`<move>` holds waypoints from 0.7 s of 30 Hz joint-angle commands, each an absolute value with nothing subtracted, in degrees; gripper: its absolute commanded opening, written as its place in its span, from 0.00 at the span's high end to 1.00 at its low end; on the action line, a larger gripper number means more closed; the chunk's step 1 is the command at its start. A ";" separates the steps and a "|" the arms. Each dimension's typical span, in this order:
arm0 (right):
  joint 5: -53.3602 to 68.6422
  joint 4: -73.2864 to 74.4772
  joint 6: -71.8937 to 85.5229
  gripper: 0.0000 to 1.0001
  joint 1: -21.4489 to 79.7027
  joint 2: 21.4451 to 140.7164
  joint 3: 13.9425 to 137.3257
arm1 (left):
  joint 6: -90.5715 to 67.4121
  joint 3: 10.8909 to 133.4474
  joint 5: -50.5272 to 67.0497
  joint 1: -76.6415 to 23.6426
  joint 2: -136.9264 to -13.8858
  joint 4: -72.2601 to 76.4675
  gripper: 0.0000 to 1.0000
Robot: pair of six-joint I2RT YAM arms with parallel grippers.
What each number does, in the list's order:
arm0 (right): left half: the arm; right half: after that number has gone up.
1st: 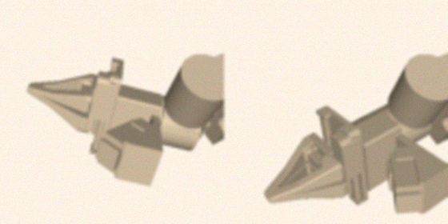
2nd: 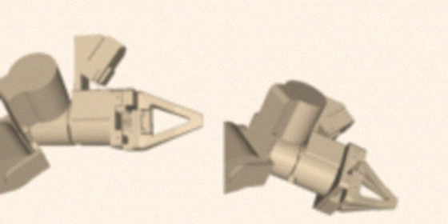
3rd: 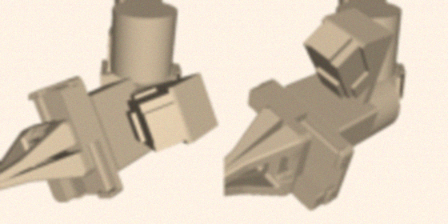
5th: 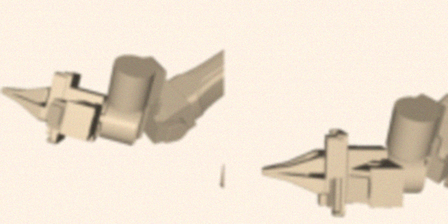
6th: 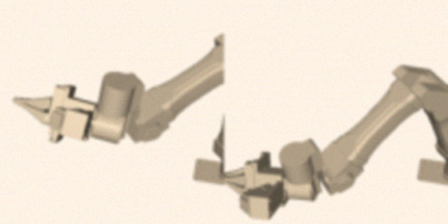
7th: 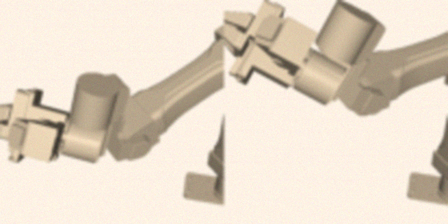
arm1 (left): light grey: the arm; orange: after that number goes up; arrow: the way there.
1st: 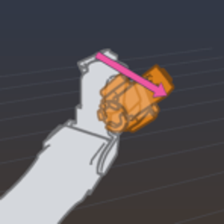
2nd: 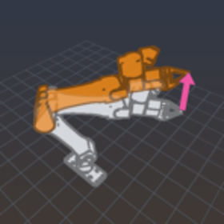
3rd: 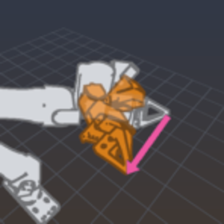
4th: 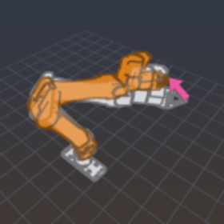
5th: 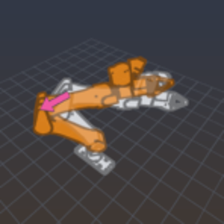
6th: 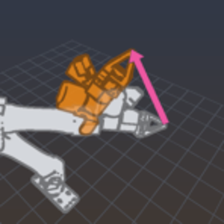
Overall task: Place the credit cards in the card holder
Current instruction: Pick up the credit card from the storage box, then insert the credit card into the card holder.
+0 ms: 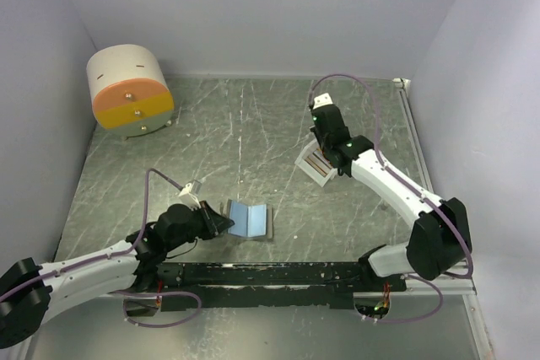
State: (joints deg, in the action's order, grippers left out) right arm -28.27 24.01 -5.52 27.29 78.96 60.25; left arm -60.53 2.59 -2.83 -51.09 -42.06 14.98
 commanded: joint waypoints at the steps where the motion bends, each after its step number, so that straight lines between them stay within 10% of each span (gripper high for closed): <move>1: -33.72 29.29 1.23 1.00 33.85 77.16 61.76 | -61.58 4.98 -6.42 -51.25 -42.69 17.70 0.90; 21: -6.74 18.03 35.26 1.00 46.29 60.53 52.09 | -60.93 5.91 -6.25 -51.27 -45.90 15.22 0.71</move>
State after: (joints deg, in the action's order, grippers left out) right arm -17.50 27.24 23.75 45.17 64.07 58.43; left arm -61.93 4.14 -5.43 -51.11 -46.96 16.32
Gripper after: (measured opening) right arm 0.006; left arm 0.282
